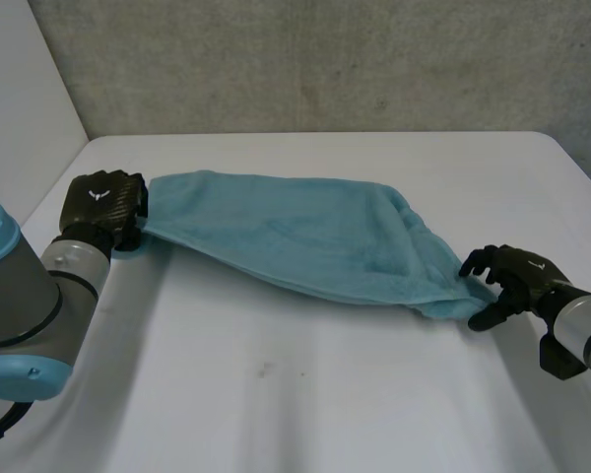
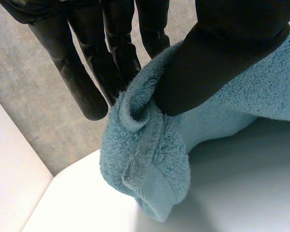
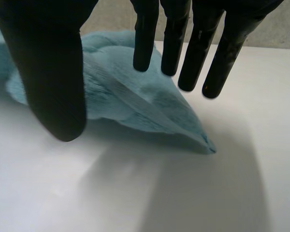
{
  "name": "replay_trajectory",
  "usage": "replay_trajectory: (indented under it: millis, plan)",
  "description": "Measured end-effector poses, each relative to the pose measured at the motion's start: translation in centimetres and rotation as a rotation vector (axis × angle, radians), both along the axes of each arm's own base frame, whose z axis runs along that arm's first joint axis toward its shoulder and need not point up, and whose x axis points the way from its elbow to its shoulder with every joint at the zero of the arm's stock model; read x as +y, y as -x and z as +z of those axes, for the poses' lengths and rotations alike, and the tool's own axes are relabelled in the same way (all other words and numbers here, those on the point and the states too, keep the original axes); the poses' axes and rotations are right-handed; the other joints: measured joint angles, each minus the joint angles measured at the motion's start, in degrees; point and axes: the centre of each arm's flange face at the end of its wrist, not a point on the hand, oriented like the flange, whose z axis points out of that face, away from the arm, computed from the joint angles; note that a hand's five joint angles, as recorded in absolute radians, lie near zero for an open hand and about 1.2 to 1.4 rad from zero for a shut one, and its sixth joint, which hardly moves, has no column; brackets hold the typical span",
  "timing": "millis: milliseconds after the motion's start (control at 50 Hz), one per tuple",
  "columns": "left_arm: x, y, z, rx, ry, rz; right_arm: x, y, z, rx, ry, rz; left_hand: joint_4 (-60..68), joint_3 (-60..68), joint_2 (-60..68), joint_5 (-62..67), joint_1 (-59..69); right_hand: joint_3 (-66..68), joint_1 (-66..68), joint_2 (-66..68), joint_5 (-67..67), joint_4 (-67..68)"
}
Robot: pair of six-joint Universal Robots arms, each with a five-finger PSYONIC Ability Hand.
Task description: Fold the laundry
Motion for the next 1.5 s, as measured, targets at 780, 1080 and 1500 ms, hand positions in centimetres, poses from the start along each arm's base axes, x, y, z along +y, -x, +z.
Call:
replay_trajectory:
  millis: [780, 1080, 1500]
  plan:
    - [-3.5, -1.8, -6.5, -0.045, -0.143, 0.069, -1.8, 1.6, 12.1, 0.164, 0.476, -0.106, -27.1, -26.2, -26.3, -26.0, -24.1, 34.2, 27.5, 33.5, 33.8, 34.7]
    - [-0.2, -2.6, 4.3, 0.001, 0.081, 0.068, -1.7, 2.2, 15.3, 0.297, 0.539, -0.079, -0.5, -0.3, -0.5, -0.2, -1.1, 34.2, 27.5, 33.5, 33.8, 34.7]
    - [0.5, -4.3, 8.3, -0.132, -0.113, -0.047, -0.6, 0.7, 15.0, 0.782, 0.267, 0.239, 0.0, 0.0, -0.2, 0.3, 0.3, 34.2, 27.5, 33.5, 34.2, 34.8]
